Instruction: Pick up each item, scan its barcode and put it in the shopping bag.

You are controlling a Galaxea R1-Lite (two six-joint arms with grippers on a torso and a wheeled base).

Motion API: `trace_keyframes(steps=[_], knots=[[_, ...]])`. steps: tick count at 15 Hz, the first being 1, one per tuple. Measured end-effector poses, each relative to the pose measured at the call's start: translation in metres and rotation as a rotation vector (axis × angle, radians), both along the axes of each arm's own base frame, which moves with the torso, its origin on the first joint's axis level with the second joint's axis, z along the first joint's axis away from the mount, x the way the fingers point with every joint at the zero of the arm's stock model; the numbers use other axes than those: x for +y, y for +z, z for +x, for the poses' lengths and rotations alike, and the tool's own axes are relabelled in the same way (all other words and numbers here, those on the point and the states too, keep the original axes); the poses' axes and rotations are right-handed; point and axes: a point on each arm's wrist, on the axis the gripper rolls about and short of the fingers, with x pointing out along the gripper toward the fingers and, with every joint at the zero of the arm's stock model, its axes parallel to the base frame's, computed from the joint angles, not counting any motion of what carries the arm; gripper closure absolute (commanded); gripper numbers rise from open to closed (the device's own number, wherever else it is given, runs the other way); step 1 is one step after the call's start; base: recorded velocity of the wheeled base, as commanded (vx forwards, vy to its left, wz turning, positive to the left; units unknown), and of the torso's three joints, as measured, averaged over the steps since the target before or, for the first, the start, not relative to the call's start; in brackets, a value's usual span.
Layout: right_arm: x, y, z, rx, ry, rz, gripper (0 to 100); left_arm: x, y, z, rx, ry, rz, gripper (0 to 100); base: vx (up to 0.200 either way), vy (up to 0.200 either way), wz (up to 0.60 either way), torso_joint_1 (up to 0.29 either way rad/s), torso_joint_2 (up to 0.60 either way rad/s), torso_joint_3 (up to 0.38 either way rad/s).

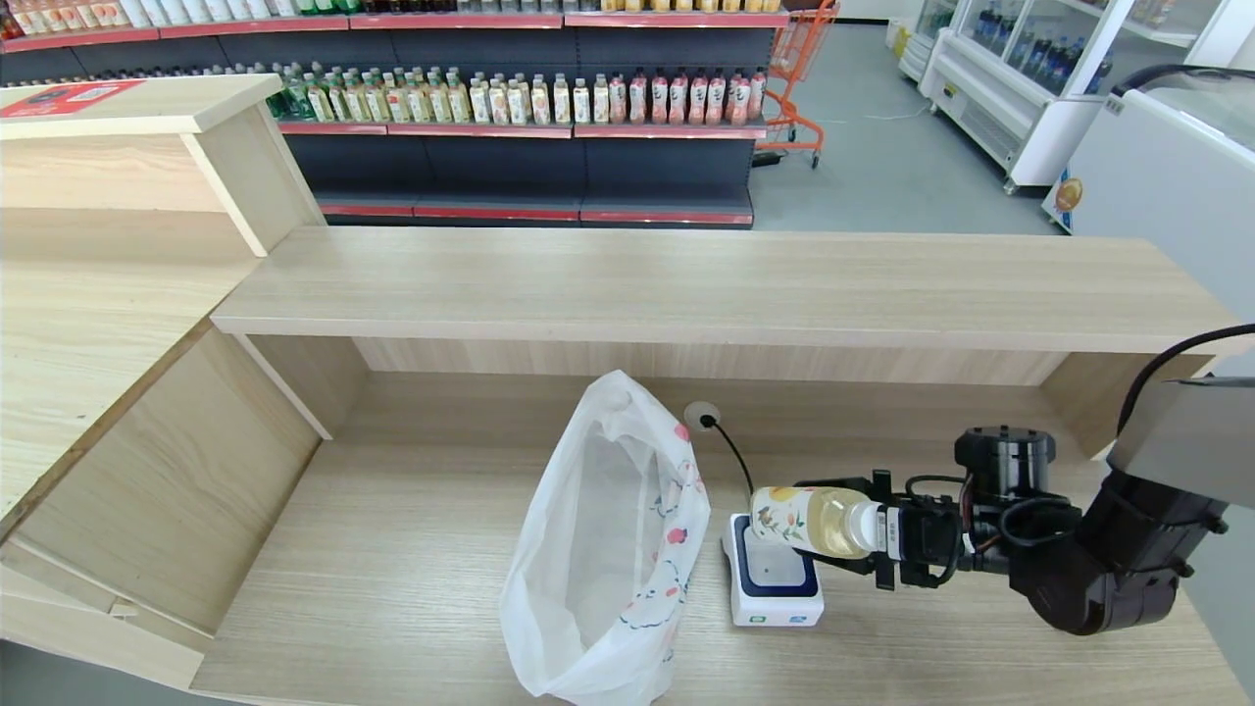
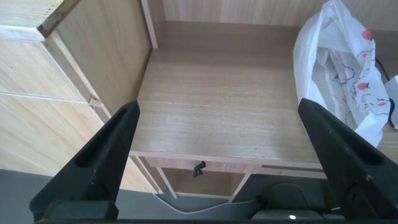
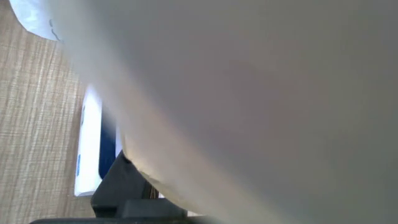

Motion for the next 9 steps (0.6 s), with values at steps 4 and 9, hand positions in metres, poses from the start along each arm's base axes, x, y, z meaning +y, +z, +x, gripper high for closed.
trace_keyframes(steps=[4,9], knots=[[0.0033,-0.0029,0.0056,-0.032,0.013,-0.011,100,0.0,0.0,0.0,0.0,0.0,0.0,0,0.0,0.0,0.0,0.0,0.0,0.0],[0.0046,-0.0054,0.0113,-0.065,0.021,-0.024,100,0.0,0.0,0.0,0.0,0.0,0.0,0,0.0,0.0,0.0,0.0,0.0,0.0]])
